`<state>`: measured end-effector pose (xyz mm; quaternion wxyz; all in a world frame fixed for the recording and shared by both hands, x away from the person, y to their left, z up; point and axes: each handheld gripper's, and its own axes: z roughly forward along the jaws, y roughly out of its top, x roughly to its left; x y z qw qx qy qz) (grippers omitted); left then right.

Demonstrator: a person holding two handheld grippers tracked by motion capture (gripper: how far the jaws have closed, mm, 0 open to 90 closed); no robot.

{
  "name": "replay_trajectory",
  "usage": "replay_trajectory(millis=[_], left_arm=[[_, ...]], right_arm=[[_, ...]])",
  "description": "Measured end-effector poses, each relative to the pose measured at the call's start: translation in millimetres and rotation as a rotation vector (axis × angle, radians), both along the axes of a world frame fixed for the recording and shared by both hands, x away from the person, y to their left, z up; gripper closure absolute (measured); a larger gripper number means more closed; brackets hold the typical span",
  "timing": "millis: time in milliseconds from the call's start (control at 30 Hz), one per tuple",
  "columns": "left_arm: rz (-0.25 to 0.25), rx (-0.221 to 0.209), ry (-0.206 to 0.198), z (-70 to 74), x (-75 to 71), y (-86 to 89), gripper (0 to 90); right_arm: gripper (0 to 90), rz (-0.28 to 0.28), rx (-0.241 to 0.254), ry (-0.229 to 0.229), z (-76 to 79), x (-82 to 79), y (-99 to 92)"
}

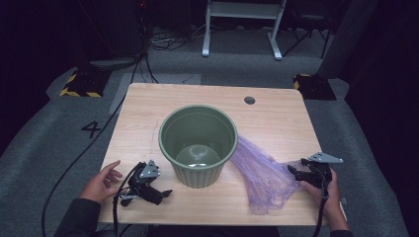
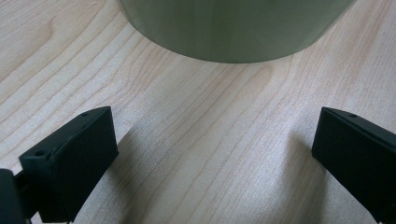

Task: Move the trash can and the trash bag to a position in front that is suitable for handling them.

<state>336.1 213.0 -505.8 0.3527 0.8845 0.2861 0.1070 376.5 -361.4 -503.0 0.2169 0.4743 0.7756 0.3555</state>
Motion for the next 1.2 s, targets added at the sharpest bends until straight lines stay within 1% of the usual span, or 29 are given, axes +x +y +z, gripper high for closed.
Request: replay_trajectory(millis=[533, 633, 700, 733, 767, 833, 867, 900, 933, 967, 1000, 1067, 1100, 1133, 1200], left_arm=[[0.011, 0.001, 0.001, 0.0, -1.6, -2.8, 0.0], [0.002, -0.001, -0.001, -0.1, 0.4, -5.8, 0.0], [0.003, -0.001, -0.001, -0.1, 0.4, -5.9, 0.0], [0.003, -0.001, -0.001, -0.1, 0.4, -5.8, 0.0], [0.004, -0.001, 0.0, -0.1, 0.4, -5.8, 0.0], [0.003, -0.001, -0.001, -0.1, 0.5, -5.9, 0.0], [0.001, -0.002, 0.0, -0.1, 0.9, -6.0, 0.0], [0.001, -0.002, 0.0, -0.1, 0.9, -6.0, 0.0], [-0.006, -0.001, -0.002, -0.1, 1.7, -5.8, 0.0], [-0.012, -0.001, -0.001, 0.0, 2.6, -5.5, 0.0], [-0.02, 0.004, -0.005, 0.2, 4.5, -4.8, 0.0], [-0.02, 0.002, -0.001, 0.2, 6.1, -3.9, 0.0], [-0.02, 0.002, -0.001, 0.2, 6.1, -3.9, 0.0], [-0.014, 0.001, -0.004, 0.0, 7.3, -3.1, 0.0], [-0.004, 0.004, -0.004, 0.2, 8.8, -1.8, 0.0]], right_arm=[[31.4, -0.004, -0.003, -0.001, 0.0, -0.3, 0.4], [28.7, 0.007, 0.0, 0.003, 0.0, 0.0, 0.4], [29.2, 0.018, 0.002, 0.004, 0.0, 0.1, 0.2], [31.8, 0.022, 0.006, 0.002, 0.1, -0.2, -0.4], [32.7, 0.032, 0.021, -0.004, 0.6, -1.1, -1.5], [34.0, 0.046, 0.069, -0.036, 2.8, -3.7, -5.8], [34.2, 0.046, 0.095, -0.045, 4.0, -4.9, -8.7], [34.8, 0.049, 0.118, -0.044, 5.5, -6.1, -11.2], [34.8, 0.049, 0.118, -0.044, 5.5, -6.1, -11.2], [36.7, 0.051, 0.12, -0.055, 7.4, -7.7, -13.3], [43.8, 0.054, 0.108, -0.071, 13.6, -12.2, -15.3], [43.6, 0.091, 0.118, -0.088, 22.1, -18.5, -14.3], [43.4, 0.118, 0.124, -0.099, 27.0, -22.5, -12.3], [42.9, 0.154, 0.125, -0.104, 31.5, -26.2, -9.6], [40.2, 0.202, 0.115, -0.122, 39.1, -35.0, -2.0]])
